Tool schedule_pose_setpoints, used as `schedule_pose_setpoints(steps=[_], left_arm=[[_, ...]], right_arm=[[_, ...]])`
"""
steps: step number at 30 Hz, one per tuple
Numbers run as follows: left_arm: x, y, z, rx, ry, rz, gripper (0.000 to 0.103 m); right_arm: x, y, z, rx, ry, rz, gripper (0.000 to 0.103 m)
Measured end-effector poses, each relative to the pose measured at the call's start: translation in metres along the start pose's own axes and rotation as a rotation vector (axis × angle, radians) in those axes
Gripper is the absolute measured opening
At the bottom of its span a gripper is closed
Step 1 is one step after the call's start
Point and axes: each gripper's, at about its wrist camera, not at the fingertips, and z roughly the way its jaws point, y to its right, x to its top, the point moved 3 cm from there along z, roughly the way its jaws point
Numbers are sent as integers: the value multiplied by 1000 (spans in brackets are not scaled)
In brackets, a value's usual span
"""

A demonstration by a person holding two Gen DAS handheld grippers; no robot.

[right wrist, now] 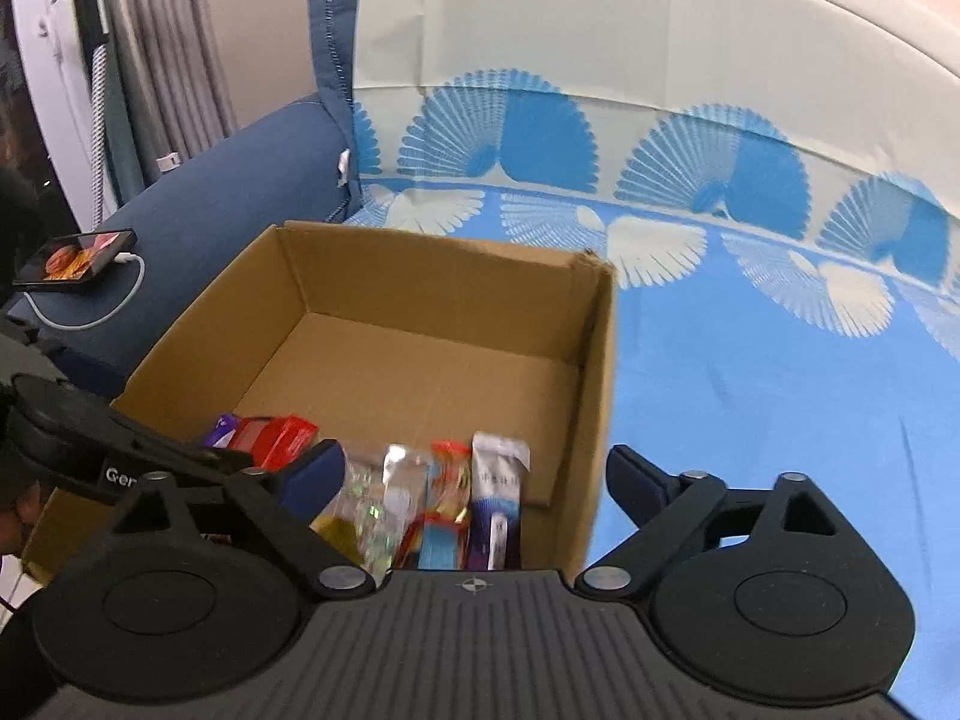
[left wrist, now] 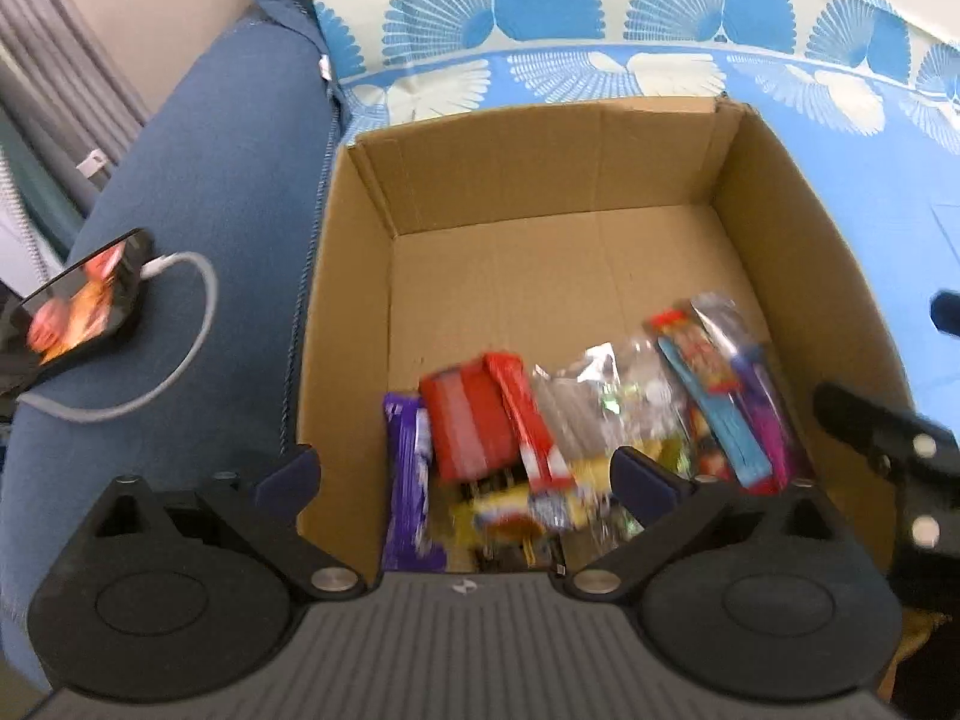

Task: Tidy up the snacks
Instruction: 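Lift both tools away from the box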

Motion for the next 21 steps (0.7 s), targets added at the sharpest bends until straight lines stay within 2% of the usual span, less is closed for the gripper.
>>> schedule_pose_setpoints(steps=[4,7,10,13,17,21], left_arm=[[-26,3,-32,-17,9,-20,103],[-47,4,-61,-41,35,-54,103],[-67,2,-88,-39,80,-106,103],[-87,2,-112,-27,128,-139,103],[-112,7,-130,-16,127,-161,103],[-132,13,-152,15,204,-161,103]], right_arm=[[-20,-8,-35,-16,-3,29,100],[-37,-13,-71,-75,71,74,103],[-58,-26,-102,-85,113,56,103],[-75,-39,-122,-90,111,7,103],[-89,-47,-138,-135,139,-17,103],[-103,-48,-153,-142,145,-9,103]])
